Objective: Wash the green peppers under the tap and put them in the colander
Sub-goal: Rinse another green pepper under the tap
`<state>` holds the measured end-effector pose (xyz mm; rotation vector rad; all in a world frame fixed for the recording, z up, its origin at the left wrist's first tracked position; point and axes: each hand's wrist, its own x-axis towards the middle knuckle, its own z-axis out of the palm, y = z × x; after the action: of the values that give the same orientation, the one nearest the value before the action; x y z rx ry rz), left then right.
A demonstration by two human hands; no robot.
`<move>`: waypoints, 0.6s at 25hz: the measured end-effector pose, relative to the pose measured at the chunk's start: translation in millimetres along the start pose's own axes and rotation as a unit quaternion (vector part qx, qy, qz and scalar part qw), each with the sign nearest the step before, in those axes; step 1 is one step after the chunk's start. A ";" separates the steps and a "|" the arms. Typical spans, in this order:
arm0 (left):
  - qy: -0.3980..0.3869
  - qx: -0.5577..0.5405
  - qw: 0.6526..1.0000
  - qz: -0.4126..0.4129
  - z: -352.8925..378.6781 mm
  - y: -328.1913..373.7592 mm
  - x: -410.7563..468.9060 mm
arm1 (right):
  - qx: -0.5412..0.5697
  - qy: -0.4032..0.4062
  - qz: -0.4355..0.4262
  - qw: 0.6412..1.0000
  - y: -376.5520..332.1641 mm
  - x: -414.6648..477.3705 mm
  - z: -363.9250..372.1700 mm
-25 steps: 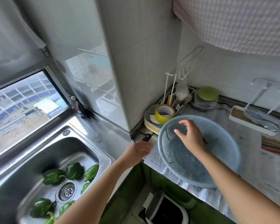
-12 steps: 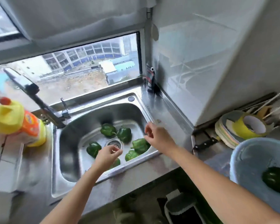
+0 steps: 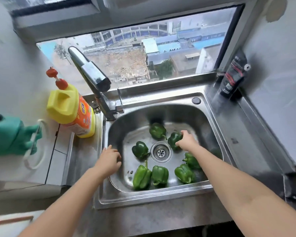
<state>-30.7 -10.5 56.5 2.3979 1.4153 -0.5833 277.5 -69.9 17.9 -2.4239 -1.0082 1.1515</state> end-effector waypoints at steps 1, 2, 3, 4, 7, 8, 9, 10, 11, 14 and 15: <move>-0.020 0.014 1.000 0.001 -2.0 -7.9 3.8 | 0.038 -0.013 0.021 0.999 -3.6 9.6 3.8; -0.039 0.013 0.999 0.005 -4.4 -15.7 6.3 | 0.082 -0.021 0.043 0.995 -7.8 19.8 8.6; -0.059 -0.007 0.998 0.012 -7.0 -21.5 8.9 | 0.128 -0.027 0.064 0.989 -11.2 29.9 12.8; -0.081 -0.050 0.995 0.015 -9.4 -23.0 10.0 | 0.165 -0.028 0.084 0.982 -9.2 37.0 16.1; -0.107 -0.184 0.977 -0.010 -17.6 -32.5 18.1 | 0.160 -0.046 0.099 0.981 -7.7 58.8 35.5; -0.110 -0.202 0.973 -0.016 -18.4 -35.5 20.8 | 0.131 -0.054 0.091 0.986 -5.6 62.5 43.6; -0.113 -0.213 0.970 -0.021 -18.4 -37.1 22.2 | 0.108 -0.065 0.082 0.989 -3.6 65.1 51.7; -0.117 -0.218 0.969 -0.025 -18.2 -37.5 22.3 | 0.083 -0.076 0.076 0.991 -3.4 64.6 58.2; -0.119 -0.217 0.969 -0.027 -18.6 -36.8 22.5 | 0.057 -0.085 0.072 0.992 -2.9 64.6 64.3; -0.119 -0.233 0.964 -0.041 -20.8 -33.8 22.4 | -0.006 -0.073 0.077 0.994 -3.4 62.6 74.4; -0.114 -0.254 0.959 -0.051 -21.6 -33.6 23.3 | -0.009 -0.068 0.079 0.994 -3.1 64.8 75.7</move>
<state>-46.0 32.7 62.5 1.8058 1.3894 -0.4361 246.9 -26.3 -66.5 -2.5058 -0.8791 1.3833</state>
